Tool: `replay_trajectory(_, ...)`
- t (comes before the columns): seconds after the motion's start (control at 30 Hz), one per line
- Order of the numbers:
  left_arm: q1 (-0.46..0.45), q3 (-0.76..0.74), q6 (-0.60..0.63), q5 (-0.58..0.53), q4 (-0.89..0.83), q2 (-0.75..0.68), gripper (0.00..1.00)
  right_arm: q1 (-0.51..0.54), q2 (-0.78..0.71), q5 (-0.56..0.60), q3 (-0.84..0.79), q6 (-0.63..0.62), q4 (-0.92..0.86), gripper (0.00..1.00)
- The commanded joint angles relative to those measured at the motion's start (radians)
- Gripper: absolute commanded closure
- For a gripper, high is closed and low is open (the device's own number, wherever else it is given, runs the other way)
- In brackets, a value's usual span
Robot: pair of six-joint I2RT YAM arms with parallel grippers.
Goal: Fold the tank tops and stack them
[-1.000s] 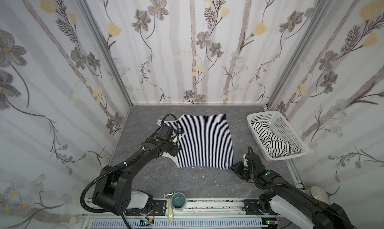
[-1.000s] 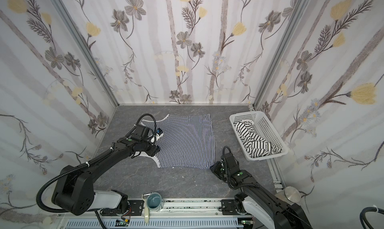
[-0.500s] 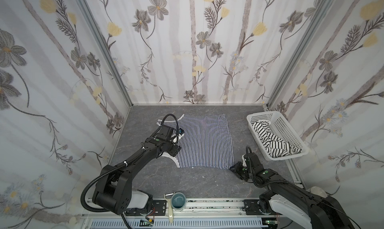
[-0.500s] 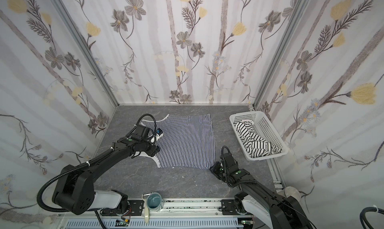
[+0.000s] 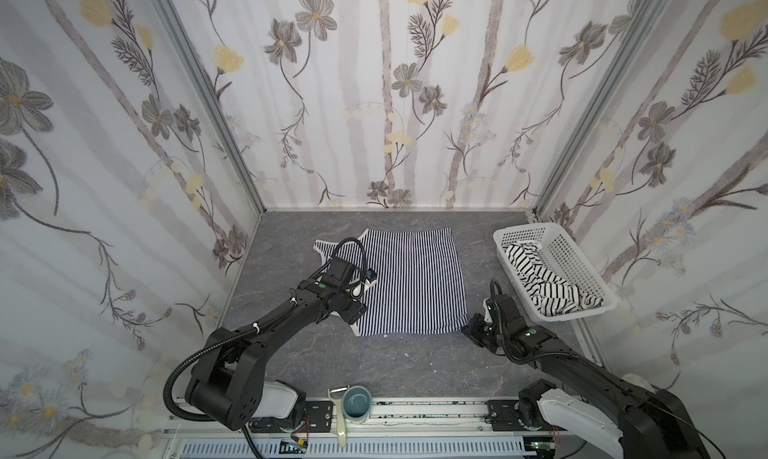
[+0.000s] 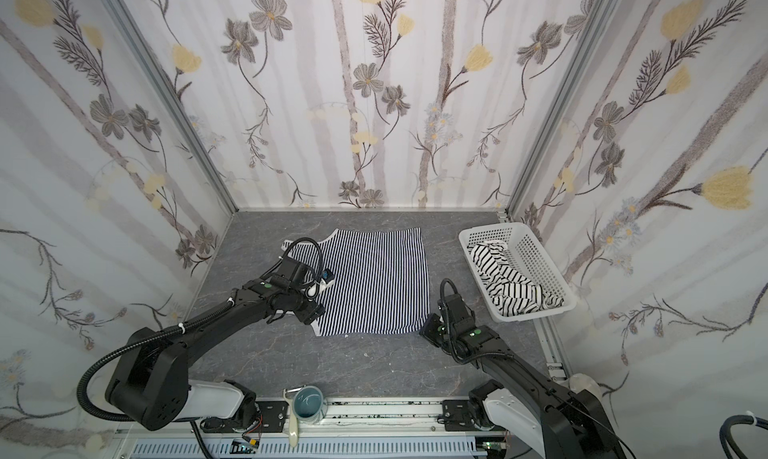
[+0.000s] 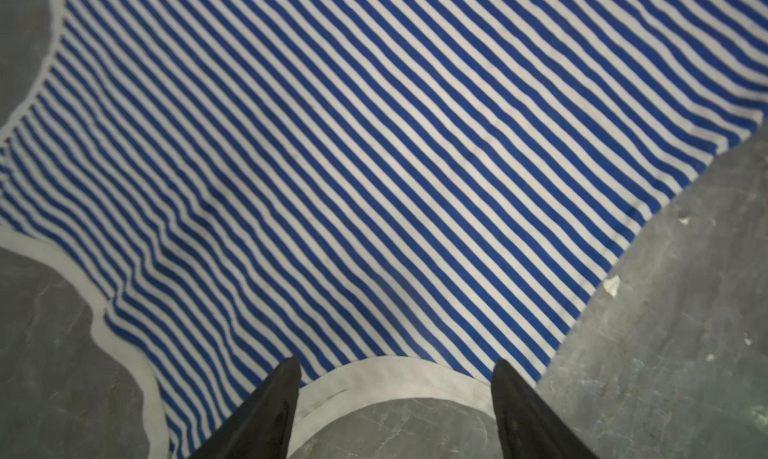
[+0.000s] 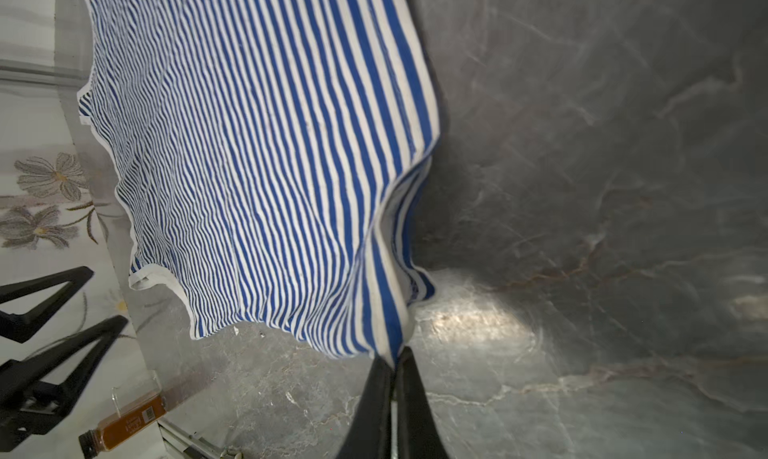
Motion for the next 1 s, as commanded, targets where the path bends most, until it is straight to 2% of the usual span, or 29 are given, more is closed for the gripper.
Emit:
replay_trajectory(0.0,-0.032,-0.023,0.074,-0.012,-0.062,-0.036,0.25,0.002,0.019,0.063,0.052,-0.093,-0.119,1.00)
replay_trajectory(0.17,-0.061,-0.041,0.076,0.043,-0.104,-0.075,0.25,0.004,0.041,0.057,0.067,-0.114,-0.111,1.00)
replay_trajectory(0.37,-0.129,-0.060,0.007,-0.033,-0.088,-0.008,0.33,0.009,0.091,0.044,0.104,-0.133,-0.086,1.00)
replay_trajectory(0.53,-0.131,-0.057,-0.014,-0.039,-0.053,0.015,0.39,0.020,0.118,0.047,0.146,-0.151,-0.089,1.00)
replay_trajectory(0.73,-0.138,-0.050,-0.029,-0.026,-0.051,0.066,0.62,0.020,0.129,0.070,0.183,-0.167,-0.109,1.00)
replay_trajectory(0.97,-0.142,-0.054,-0.022,-0.013,-0.051,0.076,0.64,0.021,0.142,0.072,0.193,-0.173,-0.109,1.00)
